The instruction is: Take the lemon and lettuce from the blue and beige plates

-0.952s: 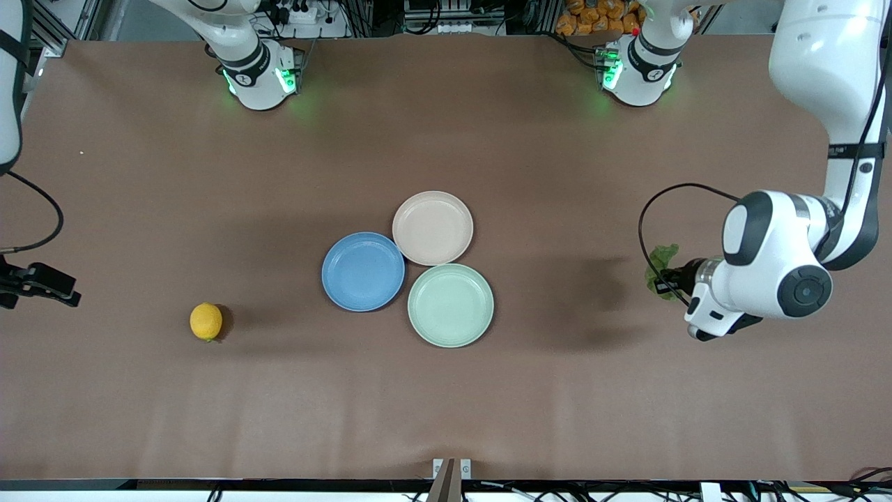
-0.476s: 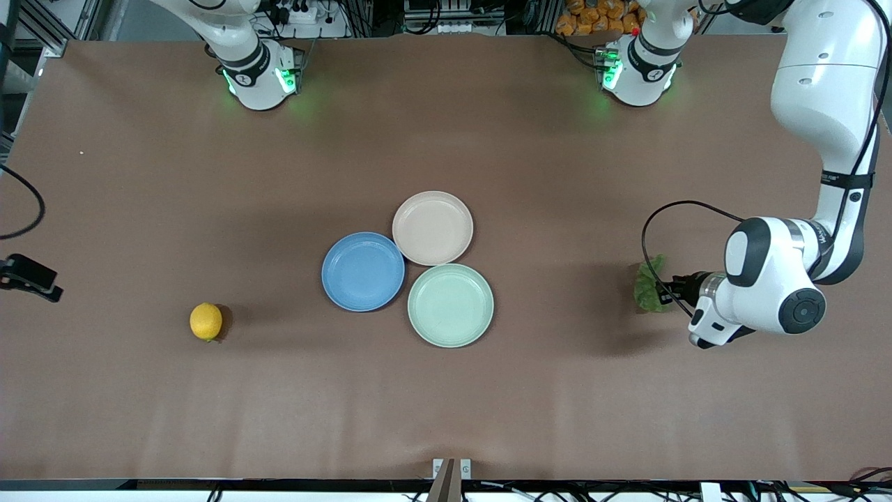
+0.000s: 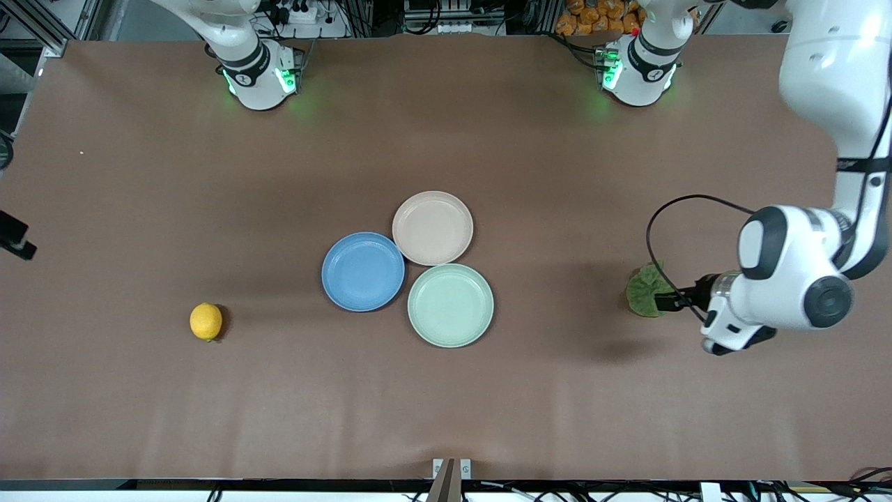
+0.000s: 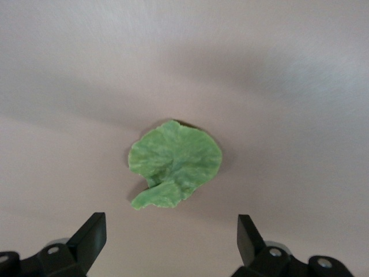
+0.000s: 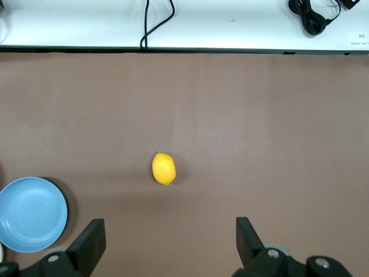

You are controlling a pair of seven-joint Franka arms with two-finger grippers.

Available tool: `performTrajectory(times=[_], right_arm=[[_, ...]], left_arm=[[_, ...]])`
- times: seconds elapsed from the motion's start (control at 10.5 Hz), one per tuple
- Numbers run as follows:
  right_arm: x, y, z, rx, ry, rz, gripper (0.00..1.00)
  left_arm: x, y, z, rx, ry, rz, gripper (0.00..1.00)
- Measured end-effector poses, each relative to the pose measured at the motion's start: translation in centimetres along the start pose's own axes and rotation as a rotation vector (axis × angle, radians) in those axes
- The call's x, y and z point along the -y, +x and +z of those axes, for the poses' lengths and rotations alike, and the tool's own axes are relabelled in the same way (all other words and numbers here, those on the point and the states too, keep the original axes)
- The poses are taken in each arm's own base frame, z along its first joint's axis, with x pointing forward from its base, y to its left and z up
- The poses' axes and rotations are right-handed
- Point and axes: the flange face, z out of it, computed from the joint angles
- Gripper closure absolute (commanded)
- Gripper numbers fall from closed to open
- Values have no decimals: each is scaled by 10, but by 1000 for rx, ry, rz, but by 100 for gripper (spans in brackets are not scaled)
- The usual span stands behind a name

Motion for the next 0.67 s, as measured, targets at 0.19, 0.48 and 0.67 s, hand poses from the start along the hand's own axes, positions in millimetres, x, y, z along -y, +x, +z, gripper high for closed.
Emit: performTrajectory(times=[0.19, 0.48, 0.67], right_arm=[[-1, -16, -11, 2, -4, 6, 0], [-1, -34, -16, 15, -2, 12, 0], [-2, -41, -19, 15, 13, 22, 0]], left_arm=[[2, -7, -49, -72, -17, -1, 0], [2, -28, -112, -165, -36, 4, 0], [1, -44, -145, -216, -47, 10, 0]])
